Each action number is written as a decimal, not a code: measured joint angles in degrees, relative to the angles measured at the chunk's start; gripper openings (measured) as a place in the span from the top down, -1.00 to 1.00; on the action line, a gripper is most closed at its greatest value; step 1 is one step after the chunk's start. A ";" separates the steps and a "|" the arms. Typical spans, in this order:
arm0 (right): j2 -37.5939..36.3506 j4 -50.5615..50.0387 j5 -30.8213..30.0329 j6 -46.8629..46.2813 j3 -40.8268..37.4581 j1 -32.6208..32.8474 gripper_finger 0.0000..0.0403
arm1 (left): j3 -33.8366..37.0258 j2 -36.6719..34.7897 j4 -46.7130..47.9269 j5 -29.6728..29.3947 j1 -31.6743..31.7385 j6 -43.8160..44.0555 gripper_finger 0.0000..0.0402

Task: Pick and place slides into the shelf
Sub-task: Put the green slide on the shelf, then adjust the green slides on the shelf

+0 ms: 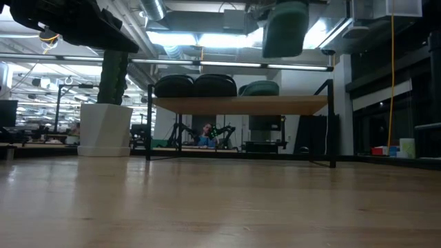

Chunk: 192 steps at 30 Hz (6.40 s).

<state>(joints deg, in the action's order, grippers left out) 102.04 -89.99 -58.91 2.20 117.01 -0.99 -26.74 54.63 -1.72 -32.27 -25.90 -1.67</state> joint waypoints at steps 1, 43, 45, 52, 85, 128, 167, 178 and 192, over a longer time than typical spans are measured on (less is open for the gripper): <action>0.00 -0.09 0.00 0.40 -0.42 -0.83 0.94 | 0.00 0.00 0.00 0.01 0.00 0.00 1.00; 0.04 17.66 6.45 16.49 -22.77 -9.89 0.94 | 0.00 0.00 -0.02 0.00 -0.01 -0.02 1.00; 0.05 17.67 6.58 16.50 -22.77 -9.90 0.94 | 0.00 0.00 -0.02 0.00 0.00 -0.02 1.00; 0.04 17.48 7.99 16.48 -22.77 -9.90 0.94 | 0.00 0.00 -0.02 0.00 0.00 -0.02 1.00; 0.04 16.37 9.58 19.17 -22.75 -9.86 0.49 | 0.00 0.00 -0.04 0.00 0.00 0.00 1.00; -0.15 14.37 28.80 8.26 -8.61 -2.51 -0.07 | 0.00 0.00 -0.04 0.00 -0.02 1.16 1.00; 3.00 28.98 27.84 10.34 -21.83 -1.17 -0.07 | -0.02 0.00 1.31 0.02 0.01 1.05 1.00; 5.86 29.45 26.10 13.16 -21.83 -1.62 -0.07 | -0.02 0.00 1.28 0.02 0.01 1.05 1.00; 6.08 29.43 22.53 13.19 -21.81 -1.62 0.51 | -0.02 0.00 1.27 0.02 0.01 1.05 1.00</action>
<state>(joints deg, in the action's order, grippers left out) 108.12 -60.55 -36.38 15.39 95.20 -2.61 -26.76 54.63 -0.45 -32.25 -25.89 -0.62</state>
